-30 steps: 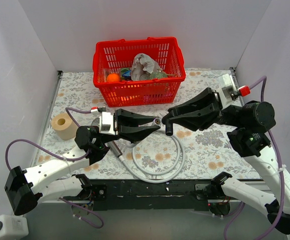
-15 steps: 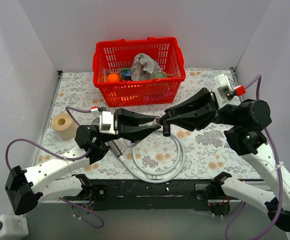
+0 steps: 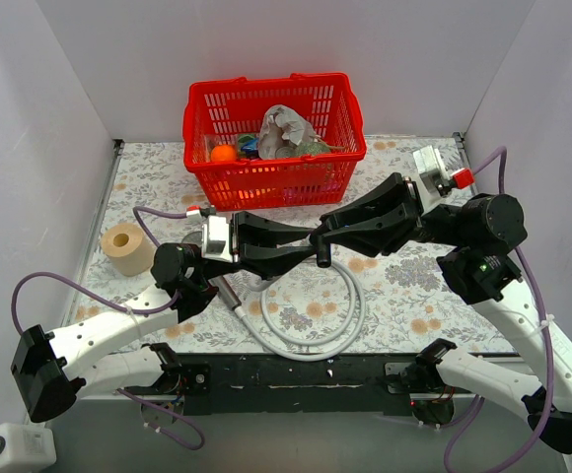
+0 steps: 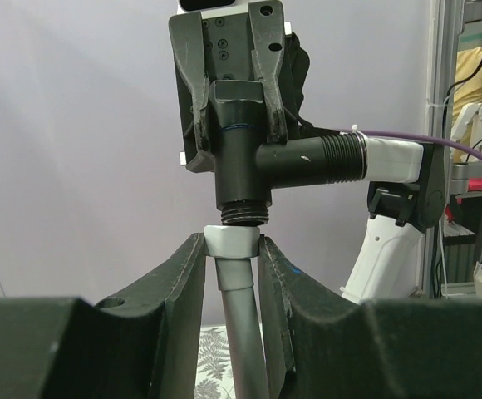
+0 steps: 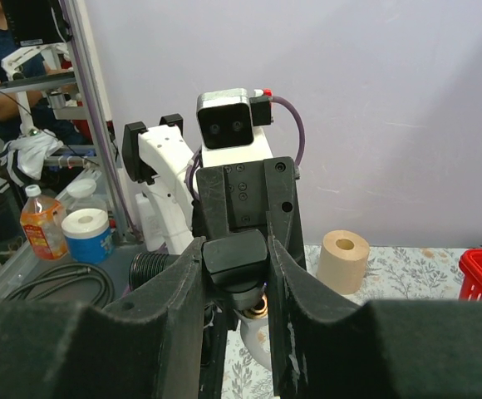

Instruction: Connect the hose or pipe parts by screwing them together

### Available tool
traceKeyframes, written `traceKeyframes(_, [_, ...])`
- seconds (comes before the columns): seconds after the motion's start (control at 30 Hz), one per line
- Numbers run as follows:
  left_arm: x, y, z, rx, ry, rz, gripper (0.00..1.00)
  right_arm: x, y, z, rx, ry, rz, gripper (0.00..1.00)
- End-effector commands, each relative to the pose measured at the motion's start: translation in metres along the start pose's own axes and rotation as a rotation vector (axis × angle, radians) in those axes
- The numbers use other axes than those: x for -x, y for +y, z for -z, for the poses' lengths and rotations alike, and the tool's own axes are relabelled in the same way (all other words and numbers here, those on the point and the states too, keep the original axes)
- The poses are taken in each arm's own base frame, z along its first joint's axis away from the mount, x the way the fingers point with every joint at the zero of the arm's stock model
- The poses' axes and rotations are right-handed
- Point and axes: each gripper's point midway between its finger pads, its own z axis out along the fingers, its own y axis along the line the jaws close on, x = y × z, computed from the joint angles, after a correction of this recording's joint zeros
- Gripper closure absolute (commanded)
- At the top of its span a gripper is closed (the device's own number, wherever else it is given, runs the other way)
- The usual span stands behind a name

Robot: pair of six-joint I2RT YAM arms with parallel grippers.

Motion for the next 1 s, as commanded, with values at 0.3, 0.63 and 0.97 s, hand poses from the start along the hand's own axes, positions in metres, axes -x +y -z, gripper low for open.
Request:
traceKeyframes(0.3, [0.051, -0.007, -0.008, -0.023, -0.115, -0.081, 1.0, -0.011, -0.008, 0.001, -0.032, 0.014, -0.005, 0.99])
traceKeyframes(0.63, [0.06, -0.009, -0.007, -0.024, -0.132, -0.095, 1.0, -0.017, -0.013, 0.002, -0.058, 0.028, -0.023, 0.99])
traceKeyframes(0.97, [0.063, -0.01, -0.006, -0.021, -0.138, -0.101, 1.0, -0.02, -0.013, 0.003, -0.067, 0.033, -0.034, 0.99])
